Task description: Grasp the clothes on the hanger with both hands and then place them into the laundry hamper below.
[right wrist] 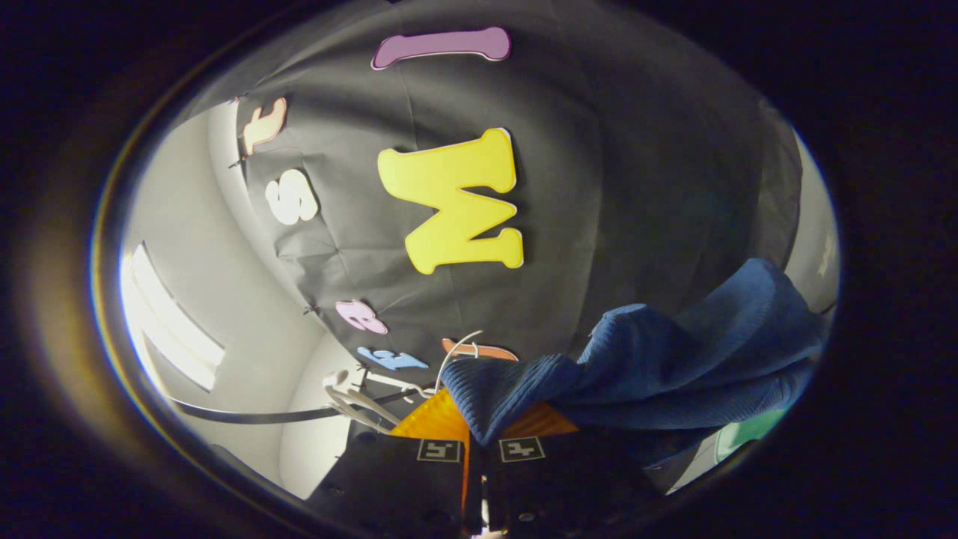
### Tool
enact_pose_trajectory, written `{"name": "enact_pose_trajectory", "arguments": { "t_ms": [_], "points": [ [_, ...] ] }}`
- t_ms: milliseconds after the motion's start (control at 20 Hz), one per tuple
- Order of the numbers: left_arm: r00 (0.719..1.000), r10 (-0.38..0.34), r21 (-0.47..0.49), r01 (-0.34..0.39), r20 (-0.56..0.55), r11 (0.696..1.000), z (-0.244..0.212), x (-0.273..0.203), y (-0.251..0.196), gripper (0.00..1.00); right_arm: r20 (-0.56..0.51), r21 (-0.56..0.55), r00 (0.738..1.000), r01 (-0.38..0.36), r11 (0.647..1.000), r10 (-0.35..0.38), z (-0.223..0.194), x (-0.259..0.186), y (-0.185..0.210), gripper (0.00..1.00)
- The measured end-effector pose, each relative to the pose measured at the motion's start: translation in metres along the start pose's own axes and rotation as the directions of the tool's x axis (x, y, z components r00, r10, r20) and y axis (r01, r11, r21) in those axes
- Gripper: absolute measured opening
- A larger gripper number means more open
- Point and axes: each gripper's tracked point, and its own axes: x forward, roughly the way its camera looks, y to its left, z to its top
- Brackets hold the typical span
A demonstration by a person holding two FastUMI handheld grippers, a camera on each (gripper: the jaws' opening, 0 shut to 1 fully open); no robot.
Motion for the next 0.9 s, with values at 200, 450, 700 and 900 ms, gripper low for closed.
{"name": "enact_pose_trajectory", "arguments": {
  "t_ms": [200,450,700,900],
  "points": [
    [0.999,0.026,0.005,-0.026,-0.031,1.000,-0.016,-0.006,0.005,0.05,-0.001,-0.016,0.999,0.032,0.999,-0.032,-0.009,-0.003,-0.007,0.05],
    [0.998,0.030,0.092,-0.024,-0.058,0.995,-0.022,-0.015,-0.013,0.05,-0.011,-0.041,0.999,0.040,0.998,-0.040,-0.030,-0.003,-0.002,0.05],
    [0.996,-0.036,0.185,0.051,-0.085,0.981,-0.030,-0.029,-0.064,0.05,-0.044,-0.093,0.999,0.015,0.996,-0.019,-0.070,0.001,0.028,0.06],
    [0.993,-0.069,0.229,0.090,-0.098,0.969,-0.031,-0.042,-0.101,0.05,-0.091,-0.161,0.996,-0.005,0.987,-0.010,-0.115,0.008,0.054,0.06]
  ]
}}
